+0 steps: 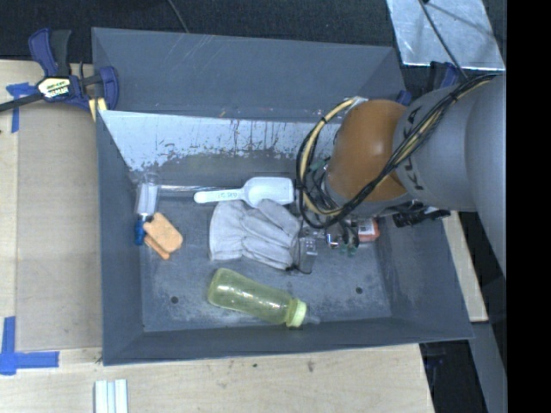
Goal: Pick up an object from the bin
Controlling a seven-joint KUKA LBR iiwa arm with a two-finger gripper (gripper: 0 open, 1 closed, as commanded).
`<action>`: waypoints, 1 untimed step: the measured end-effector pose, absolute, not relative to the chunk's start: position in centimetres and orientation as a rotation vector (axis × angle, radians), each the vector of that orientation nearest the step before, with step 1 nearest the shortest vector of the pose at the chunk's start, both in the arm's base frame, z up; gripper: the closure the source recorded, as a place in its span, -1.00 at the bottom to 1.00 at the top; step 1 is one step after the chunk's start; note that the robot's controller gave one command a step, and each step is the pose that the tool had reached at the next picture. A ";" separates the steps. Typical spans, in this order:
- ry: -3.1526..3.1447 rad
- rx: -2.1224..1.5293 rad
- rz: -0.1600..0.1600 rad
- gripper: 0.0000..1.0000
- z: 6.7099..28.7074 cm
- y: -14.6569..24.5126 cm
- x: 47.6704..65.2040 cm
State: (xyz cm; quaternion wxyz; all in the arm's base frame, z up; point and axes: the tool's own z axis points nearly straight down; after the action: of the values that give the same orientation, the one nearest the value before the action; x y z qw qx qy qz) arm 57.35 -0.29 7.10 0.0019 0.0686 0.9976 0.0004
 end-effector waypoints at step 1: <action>3.134 -0.021 0.000 1.00 7.2 -2.3 59.0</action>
Offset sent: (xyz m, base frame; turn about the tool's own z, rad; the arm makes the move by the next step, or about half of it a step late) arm 0.0000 0.0000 0.0000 0.0000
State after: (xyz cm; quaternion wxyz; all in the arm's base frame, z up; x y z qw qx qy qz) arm 59.04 -2.25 7.19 0.0038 -0.0067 1.0000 0.0001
